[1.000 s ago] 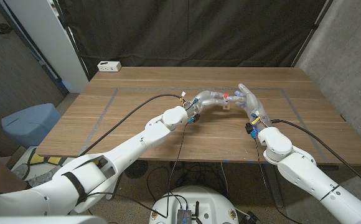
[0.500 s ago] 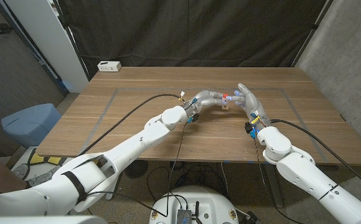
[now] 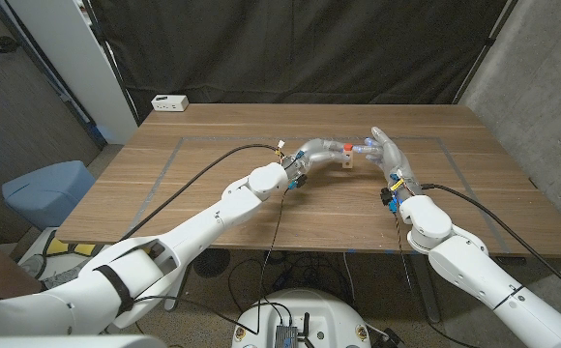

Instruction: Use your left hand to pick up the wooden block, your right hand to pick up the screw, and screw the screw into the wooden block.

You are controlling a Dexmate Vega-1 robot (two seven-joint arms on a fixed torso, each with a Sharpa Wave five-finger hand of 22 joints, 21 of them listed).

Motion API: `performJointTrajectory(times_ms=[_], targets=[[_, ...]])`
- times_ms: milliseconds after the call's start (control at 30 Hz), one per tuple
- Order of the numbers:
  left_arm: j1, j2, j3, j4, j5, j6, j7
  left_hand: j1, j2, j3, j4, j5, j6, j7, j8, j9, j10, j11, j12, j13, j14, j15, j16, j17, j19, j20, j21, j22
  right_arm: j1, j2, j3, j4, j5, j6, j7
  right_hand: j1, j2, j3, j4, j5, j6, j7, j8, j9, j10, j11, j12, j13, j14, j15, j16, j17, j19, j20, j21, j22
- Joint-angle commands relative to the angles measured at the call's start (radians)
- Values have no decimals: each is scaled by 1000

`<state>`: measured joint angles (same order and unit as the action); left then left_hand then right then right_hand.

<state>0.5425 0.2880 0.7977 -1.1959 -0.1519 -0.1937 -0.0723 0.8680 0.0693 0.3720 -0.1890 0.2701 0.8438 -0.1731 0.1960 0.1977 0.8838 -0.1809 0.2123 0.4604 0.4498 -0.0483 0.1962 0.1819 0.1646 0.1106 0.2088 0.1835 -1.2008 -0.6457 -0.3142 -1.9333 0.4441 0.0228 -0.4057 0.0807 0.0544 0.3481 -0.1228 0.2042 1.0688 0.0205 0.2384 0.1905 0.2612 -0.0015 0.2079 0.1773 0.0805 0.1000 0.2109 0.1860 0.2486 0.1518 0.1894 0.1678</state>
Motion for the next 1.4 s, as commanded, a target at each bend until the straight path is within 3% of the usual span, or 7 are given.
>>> performJointTrajectory(times_ms=[33, 300, 800, 1000, 1267, 1400], targets=[[-10, -3, -4, 24, -2, -26, -9, 0, 14, 40, 29, 4, 71, 45, 9, 2, 18, -10, 25, 35, 8, -14, 2, 1, 3, -4, 7, 5, 9, 4, 6, 4, -9, 3, -7, 9, 1, 3, -1, 7, -26, -4, -14, 0, 4, 11, -3, 3, 4, 8, 2, 2, 2, 12, 2, 2], [-11, 6, -8, 22, -2, -27, -14, 0, 16, 41, 30, 4, 70, 45, 8, 2, 17, -10, 25, 36, 8, -14, 3, 1, 3, -4, 7, 5, 21, 11, 4, 28, -8, 30, 11, 10, 1, 4, -1, 7, -90, -23, -42, 2, -10, 13, -14, 4, -2, 14, -4, 3, 3, 11, 1, 2], [3, 40, -17, 1, -5, -46, -35, 0, 15, 40, 30, 3, 69, 46, 8, 2, 19, -11, 25, 36, 9, -14, 3, 1, 2, -3, 6, 5, 43, 34, -16, 68, -41, 64, 10, 10, 1, 5, 0, 6, -166, -45, -60, 3, 1, 27, -13, 5, 14, 22, -2, 3, 43, 6, 12, 2], [12, 59, -24, -19, -6, -52, -43, 0, 16, 41, 31, 4, 68, 44, 7, 2, 19, -11, 25, 36, 9, -14, 3, 1, 2, -4, 6, 5, 43, 40, -22, 81, -43, 76, 16, 10, -1, 6, -1, 6, -244, -77, -69, 4, -2, 26, -17, 5, 20, 15, -5, 3, 73, -18, 15, 1], [20, 82, -35, -37, -15, -60, -61, -1, 16, 40, 31, 4, 68, 45, 7, 2, 19, -11, 25, 35, 8, -14, 2, 1, 2, -3, 6, 5, 51, 59, -33, 103, -46, 93, 15, 11, -1, 6, -2, 6, -317, -94, -72, 4, -20, 16, -23, 5, 11, 4, -11, 3, 73, -44, 8, 1], [18, 85, -39, -35, -20, -69, -71, -1, 15, 41, 31, 4, 68, 43, 8, 2, 18, -11, 25, 35, 8, -14, 2, 1, 2, -4, 6, 5, 58, 69, -35, 116, -49, 107, 15, 12, -1, 7, -2, 6, -343, -96, -69, 4, -33, 19, -26, 5, -6, -11, -17, 3, 75, -70, 7, 2]])
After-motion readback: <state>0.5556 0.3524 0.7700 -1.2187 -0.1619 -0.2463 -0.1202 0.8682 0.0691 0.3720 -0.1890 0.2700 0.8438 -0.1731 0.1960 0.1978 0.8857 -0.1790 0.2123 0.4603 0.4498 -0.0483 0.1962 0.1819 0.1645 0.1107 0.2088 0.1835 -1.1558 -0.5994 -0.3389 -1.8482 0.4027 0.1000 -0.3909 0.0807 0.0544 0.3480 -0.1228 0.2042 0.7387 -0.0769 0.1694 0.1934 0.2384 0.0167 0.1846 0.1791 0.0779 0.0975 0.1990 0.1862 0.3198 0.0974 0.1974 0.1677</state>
